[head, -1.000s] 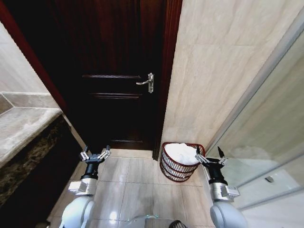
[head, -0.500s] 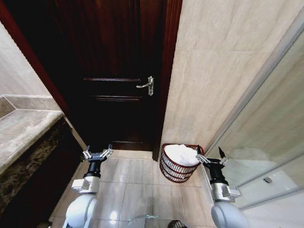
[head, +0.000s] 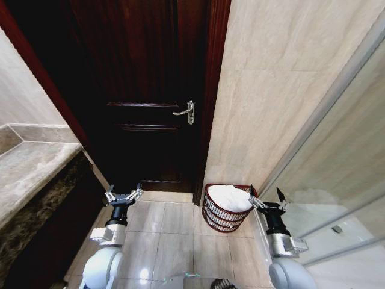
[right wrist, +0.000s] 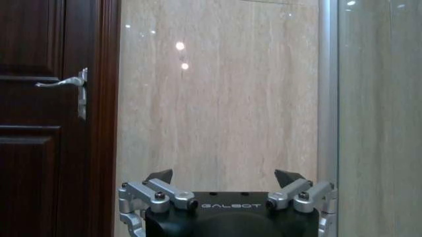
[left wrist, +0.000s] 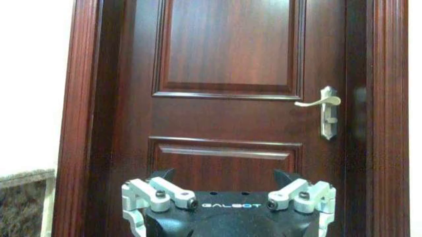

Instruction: Discard the used towel into the hamper.

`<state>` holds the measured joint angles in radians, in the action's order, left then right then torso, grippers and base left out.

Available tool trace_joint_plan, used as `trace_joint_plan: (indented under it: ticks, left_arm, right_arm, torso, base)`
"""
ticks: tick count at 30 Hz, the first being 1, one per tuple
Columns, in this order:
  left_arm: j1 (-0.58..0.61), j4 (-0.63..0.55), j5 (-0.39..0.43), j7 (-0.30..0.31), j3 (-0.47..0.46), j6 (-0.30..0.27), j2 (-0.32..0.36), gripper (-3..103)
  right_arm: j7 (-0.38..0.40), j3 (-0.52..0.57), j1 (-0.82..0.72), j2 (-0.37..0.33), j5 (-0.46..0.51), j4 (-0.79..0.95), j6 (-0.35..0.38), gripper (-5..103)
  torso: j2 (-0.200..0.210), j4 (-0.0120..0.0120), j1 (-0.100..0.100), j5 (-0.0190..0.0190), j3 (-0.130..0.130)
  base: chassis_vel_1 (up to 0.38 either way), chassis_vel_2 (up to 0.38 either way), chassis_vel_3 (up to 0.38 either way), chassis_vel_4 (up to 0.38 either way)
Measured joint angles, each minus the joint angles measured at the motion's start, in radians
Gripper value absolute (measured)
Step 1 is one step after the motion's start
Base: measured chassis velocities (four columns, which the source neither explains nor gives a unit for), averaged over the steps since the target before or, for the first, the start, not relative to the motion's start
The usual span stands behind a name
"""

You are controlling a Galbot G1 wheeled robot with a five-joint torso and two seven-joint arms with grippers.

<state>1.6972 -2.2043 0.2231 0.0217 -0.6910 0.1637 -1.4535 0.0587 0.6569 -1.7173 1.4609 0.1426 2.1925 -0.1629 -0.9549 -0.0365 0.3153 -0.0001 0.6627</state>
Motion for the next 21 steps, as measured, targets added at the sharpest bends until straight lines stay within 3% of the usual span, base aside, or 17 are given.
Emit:
trace_joint_plan:
  ticks: [21]
  left_arm:
    - [0.000,-0.013,0.007,-0.001,-0.003,-0.015,0.021,100]
  right_arm:
    - [-0.001,-0.008,0.012,0.015,-0.037,-0.004,0.001,100]
  torso:
    - [-0.106,0.0000,0.047,0.0000,0.059]
  base:
    - [0.000,0.000,0.000,0.000]
